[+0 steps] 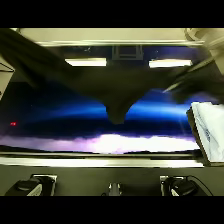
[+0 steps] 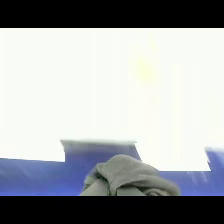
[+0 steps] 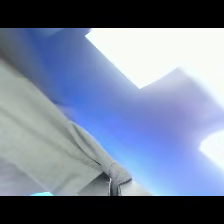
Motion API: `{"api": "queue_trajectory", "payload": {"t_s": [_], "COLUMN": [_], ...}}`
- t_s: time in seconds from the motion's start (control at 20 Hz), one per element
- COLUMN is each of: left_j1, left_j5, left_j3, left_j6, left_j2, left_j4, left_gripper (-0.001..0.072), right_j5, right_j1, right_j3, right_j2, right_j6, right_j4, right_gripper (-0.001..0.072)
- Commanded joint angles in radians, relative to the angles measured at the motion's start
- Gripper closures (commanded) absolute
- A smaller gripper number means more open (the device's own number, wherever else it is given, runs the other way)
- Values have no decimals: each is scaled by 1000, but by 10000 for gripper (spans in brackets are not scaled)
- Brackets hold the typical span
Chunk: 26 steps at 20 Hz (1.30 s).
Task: Fold the shirts.
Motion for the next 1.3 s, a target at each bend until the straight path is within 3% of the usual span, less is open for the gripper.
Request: {"api": "queue_trajectory", "payload": {"t_s": [0.0, 0.1, 0.25, 0.5, 0.7, 0.75, 0.85, 1.0, 1.1, 1.25], "left_j1": [147, 150, 150, 151, 151, 150, 150, 151, 150, 149], "left_j5": [-151, -161, -121, -162, -329, -361, -367, -203, -12, 170], "left_j3": [256, 234, 231, 230, 83, -5, -215, -552, -686, -699], "left_j6": [-121, -108, 53, 85, 84, 84, 110, 164, 172, 174], "left_j2": [14, 39, 43, 51, 45, 45, 44, 7, -62, -214], "left_j4": [63, -110, -313, -327, -327, -327, -327, -327, -328, -328], "left_gripper": [683, 683, 683, 683, 683, 683, 683, 683, 683, 682], "right_j5": [47, 80, 136, 271, 632, 657, 531, 80, -121, -394], "right_j1": [1, 2, 2, 2, 2, 1, 1, 1, 1, 1], "right_j3": [331, 331, 331, 331, 256, 173, -35, -331, -367, -351], "right_j2": [151, 179, 154, 96, -48, -87, -142, -256, -378, -506], "right_j6": [199, 244, 239, 177, 93, 84, 103, 286, 457, 604], "right_j4": [-348, -319, -318, -319, -344, -340, -326, -334, -364, -358], "right_gripper": [697, 697, 697, 697, 695, 695, 695, 695, 695, 696]}}
